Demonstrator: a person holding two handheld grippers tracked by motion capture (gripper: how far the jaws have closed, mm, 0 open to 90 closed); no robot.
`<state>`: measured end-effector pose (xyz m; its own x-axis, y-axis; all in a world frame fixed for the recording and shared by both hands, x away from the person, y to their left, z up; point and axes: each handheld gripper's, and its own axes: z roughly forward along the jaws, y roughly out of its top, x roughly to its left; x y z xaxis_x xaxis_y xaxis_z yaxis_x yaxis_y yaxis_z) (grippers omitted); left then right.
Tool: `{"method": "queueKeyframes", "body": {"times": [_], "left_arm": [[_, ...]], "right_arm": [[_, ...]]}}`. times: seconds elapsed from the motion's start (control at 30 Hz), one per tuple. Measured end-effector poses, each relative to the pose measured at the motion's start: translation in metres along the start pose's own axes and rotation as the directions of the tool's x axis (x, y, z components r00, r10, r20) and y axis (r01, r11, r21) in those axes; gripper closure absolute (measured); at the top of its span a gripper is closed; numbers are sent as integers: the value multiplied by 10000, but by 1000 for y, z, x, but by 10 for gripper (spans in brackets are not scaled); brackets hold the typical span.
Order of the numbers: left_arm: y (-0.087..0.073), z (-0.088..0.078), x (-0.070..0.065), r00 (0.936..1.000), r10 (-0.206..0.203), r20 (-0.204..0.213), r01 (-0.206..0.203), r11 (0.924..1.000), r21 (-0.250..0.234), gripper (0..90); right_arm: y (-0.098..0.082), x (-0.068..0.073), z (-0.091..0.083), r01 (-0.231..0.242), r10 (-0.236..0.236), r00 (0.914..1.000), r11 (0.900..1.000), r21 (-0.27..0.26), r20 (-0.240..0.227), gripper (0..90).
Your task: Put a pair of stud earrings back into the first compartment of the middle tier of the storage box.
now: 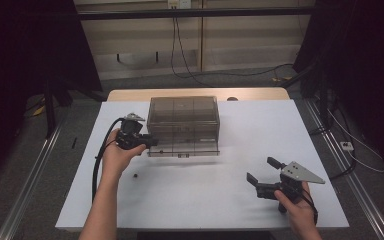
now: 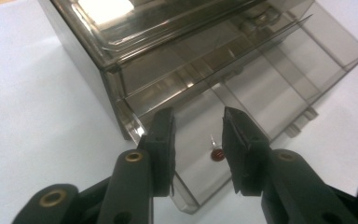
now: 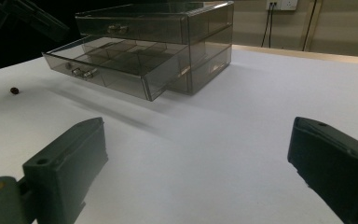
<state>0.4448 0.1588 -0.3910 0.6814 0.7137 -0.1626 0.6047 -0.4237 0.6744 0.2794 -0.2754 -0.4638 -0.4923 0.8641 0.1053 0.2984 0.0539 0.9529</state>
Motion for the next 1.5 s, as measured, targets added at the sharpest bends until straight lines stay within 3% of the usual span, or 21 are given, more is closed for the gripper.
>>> {"method": "queueKeyframes", "body": {"times": [0.23, 0.43, 0.7, 0.87, 1.2, 1.3, 1.5], "left_arm": [[-5, -12, -6, 9999, 67, 143, -68, 10000, 69, 572], [-14, -19, -5, 9994, -104, 344, 106, 9999, -46, 507], [-27, -25, -3, 9998, -20, 210, 18, 10000, 93, 438], [-33, -27, -4, 9998, -67, 195, 68, 10000, -48, 387], [-46, -25, -7, 9999, 106, 9, -106, 9999, 111, 320], [-52, -23, -7, 9994, -251, 255, 245, 9994, 259, 296], [-62, -21, -8, 10000, -17, 89, 14, 9996, 291, 278]], "right_arm": [[0, 0, 0, 0, 0, 10000, 10000, 3, 4, 43], [0, 1, 0, 14, -15, 10000, 10000, 9, 10, 42], [0, 0, 0, 25, -26, 10000, 10000, 17, 4, 43], [0, 0, 0, 10, -10, 10000, 10000, 16, 21, 43], [0, 0, 0, -6, 6, 10000, 10000, 7, 12, 43], [0, 0, 0, -11, 11, 10000, 10000, 8, 15, 43], [0, 0, 0, 4, -4, 10000, 10000, 14, 10, 43]]}}
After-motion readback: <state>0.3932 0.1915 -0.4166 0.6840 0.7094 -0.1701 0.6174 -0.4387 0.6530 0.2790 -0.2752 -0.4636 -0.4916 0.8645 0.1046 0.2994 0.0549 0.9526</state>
